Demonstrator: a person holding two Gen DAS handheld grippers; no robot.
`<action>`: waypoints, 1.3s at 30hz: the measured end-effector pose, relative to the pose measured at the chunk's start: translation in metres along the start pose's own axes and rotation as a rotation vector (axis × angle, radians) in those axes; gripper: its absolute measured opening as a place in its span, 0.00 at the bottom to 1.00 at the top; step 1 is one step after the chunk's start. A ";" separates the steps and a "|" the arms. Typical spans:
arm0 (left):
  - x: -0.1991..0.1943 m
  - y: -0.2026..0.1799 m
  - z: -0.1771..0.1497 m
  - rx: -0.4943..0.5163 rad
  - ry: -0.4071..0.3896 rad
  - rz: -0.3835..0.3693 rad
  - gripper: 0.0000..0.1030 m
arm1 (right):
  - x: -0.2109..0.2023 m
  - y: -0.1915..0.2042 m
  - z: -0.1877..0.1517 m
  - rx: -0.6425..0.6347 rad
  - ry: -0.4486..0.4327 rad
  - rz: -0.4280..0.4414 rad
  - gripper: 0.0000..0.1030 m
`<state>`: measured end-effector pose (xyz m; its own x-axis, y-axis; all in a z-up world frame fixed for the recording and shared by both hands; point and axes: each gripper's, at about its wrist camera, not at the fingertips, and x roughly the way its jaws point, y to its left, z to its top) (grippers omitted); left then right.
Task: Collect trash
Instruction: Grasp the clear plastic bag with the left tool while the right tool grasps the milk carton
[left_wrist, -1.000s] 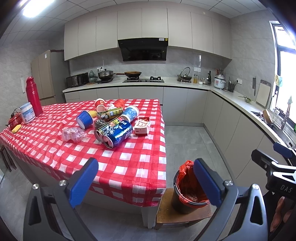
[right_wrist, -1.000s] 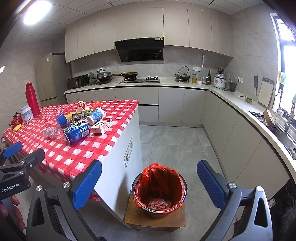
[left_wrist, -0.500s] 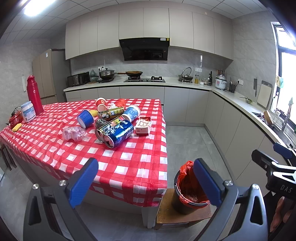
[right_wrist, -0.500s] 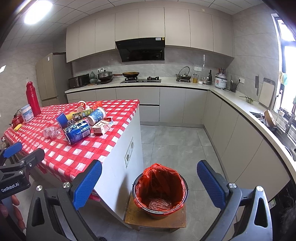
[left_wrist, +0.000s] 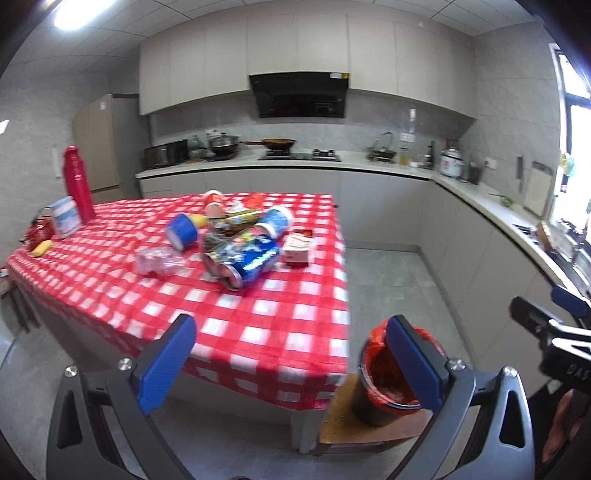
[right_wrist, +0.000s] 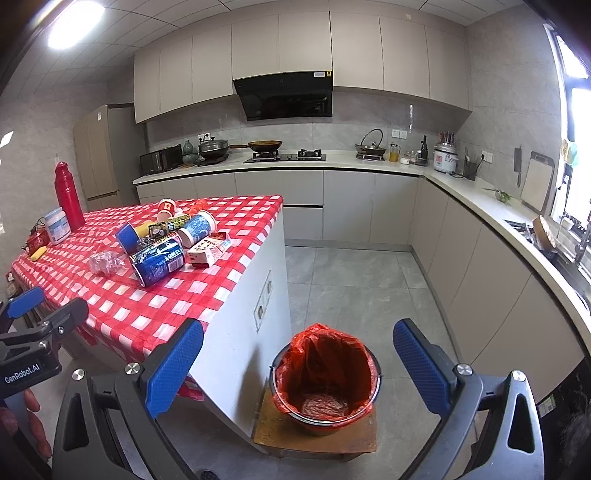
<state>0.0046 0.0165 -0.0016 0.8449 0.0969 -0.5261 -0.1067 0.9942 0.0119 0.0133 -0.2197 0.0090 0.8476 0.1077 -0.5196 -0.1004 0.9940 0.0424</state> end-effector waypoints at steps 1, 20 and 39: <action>0.001 0.005 0.000 -0.017 0.000 0.012 1.00 | 0.003 0.001 0.001 0.011 0.000 0.005 1.00; 0.104 0.144 0.016 -0.082 0.096 0.069 0.97 | 0.136 0.098 0.062 0.150 0.104 0.282 1.00; 0.265 0.254 0.060 0.066 0.177 -0.017 0.88 | 0.314 0.169 0.100 0.230 0.283 0.154 0.73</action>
<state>0.2331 0.2972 -0.0870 0.7400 0.0766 -0.6682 -0.0537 0.9970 0.0549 0.3147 -0.0167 -0.0621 0.6512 0.2788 -0.7059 -0.0683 0.9478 0.3113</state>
